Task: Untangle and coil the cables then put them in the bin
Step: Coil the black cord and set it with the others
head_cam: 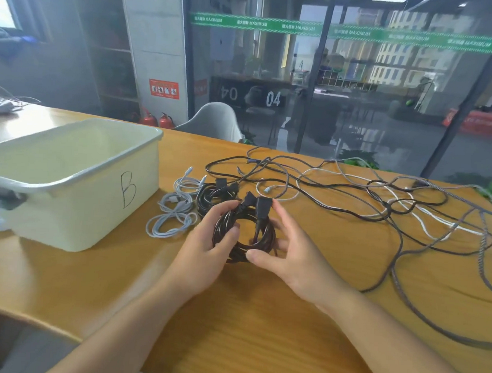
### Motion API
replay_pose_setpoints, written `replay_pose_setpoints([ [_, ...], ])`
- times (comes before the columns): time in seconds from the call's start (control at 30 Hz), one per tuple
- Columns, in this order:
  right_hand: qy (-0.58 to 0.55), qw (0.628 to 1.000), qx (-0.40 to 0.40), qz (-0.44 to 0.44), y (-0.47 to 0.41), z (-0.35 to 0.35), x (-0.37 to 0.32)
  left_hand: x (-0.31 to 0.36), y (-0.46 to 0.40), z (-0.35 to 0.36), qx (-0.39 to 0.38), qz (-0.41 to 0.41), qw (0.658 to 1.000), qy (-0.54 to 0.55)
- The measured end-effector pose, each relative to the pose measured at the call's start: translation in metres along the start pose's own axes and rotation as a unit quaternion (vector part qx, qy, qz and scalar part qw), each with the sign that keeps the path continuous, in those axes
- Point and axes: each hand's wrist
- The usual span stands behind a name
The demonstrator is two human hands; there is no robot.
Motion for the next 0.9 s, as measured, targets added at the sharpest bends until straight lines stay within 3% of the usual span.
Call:
replay_pose_setpoints([
  [0.17, 0.102, 0.995, -0.019, -0.009, -0.006, 0.021, -0.002, -0.013, 0.002, -0.021, 0.012, 0.021, 0.997, -0.077],
  [0.33, 0.241, 0.970, -0.041, -0.019, -0.003, 0.034, 0.000, -0.027, 0.001, -0.032, -0.037, 0.007, 0.966, -0.256],
  [0.47, 0.309, 0.948, -0.067, -0.041, -0.003, 0.038, 0.003, -0.034, 0.003, -0.032, -0.057, 0.022, 0.912, -0.406],
  [0.6, 0.409, 0.908, -0.082, -0.037, -0.010, 0.046, 0.009, -0.040, 0.002, -0.034, -0.012, 0.057, 0.839, -0.542],
  [0.67, 0.423, 0.901, -0.087, -0.028, -0.015, 0.050, 0.008, -0.044, 0.000, -0.036, -0.009, 0.054, 0.821, -0.569],
  [0.9, 0.449, 0.887, -0.098, -0.031, -0.036, 0.061, 0.010, -0.054, -0.010, -0.049, -0.052, -0.032, 0.874, -0.481],
])
Point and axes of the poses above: each hand's wrist, its own y-axis away from the middle knuckle, its own z-axis out of the palm, x = y × z, and after that the axes turned 1 degree about y, right-handed
